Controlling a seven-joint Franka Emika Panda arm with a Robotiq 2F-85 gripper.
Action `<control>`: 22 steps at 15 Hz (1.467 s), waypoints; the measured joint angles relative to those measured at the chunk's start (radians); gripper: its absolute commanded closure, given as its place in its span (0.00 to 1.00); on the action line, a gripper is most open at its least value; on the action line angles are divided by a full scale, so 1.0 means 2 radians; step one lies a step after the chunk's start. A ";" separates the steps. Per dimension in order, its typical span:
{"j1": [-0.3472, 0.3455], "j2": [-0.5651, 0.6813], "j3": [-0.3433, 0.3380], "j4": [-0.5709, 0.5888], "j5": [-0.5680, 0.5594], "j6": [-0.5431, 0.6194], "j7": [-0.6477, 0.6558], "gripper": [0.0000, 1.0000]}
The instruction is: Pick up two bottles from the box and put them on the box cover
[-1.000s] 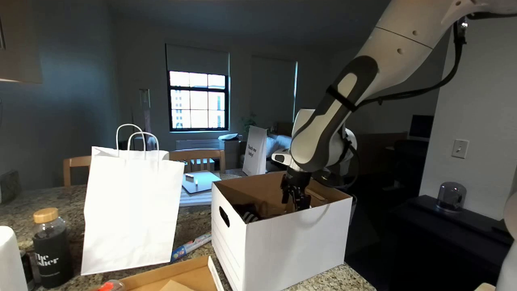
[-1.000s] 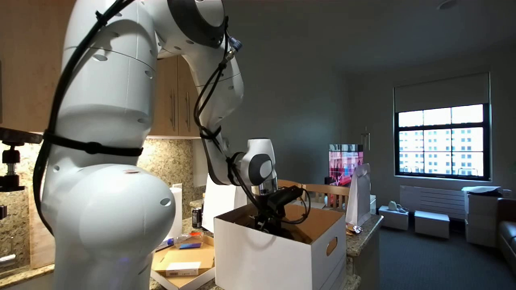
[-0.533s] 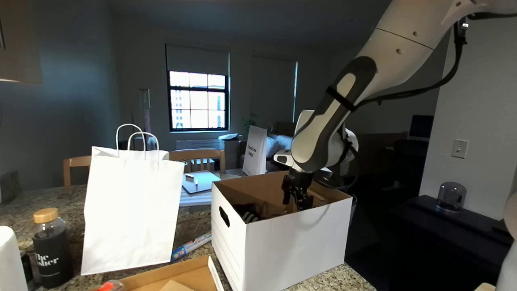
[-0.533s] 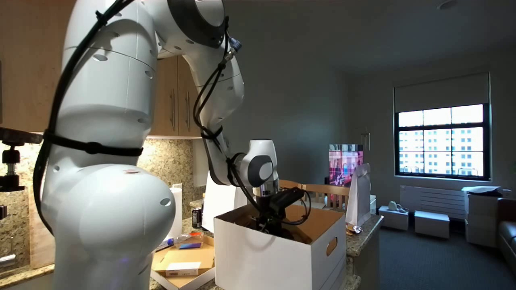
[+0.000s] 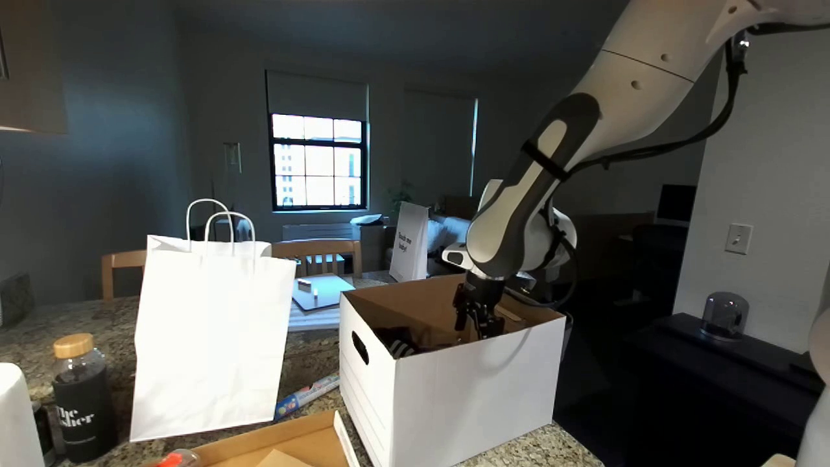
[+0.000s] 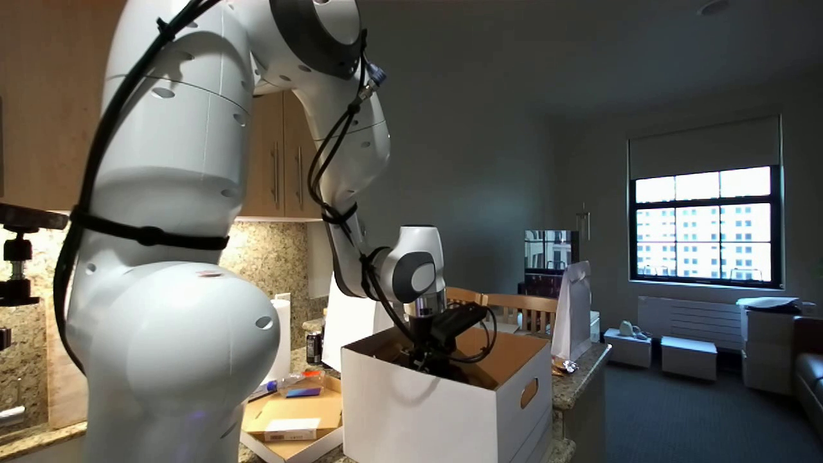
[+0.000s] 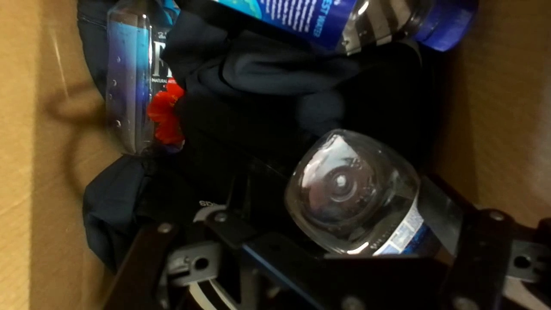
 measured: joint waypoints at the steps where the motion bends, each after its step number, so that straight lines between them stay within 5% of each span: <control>1: 0.000 0.001 0.000 -0.003 0.001 0.006 0.000 0.00; 22: -0.004 0.056 0.009 -0.007 -0.009 0.085 0.001 0.03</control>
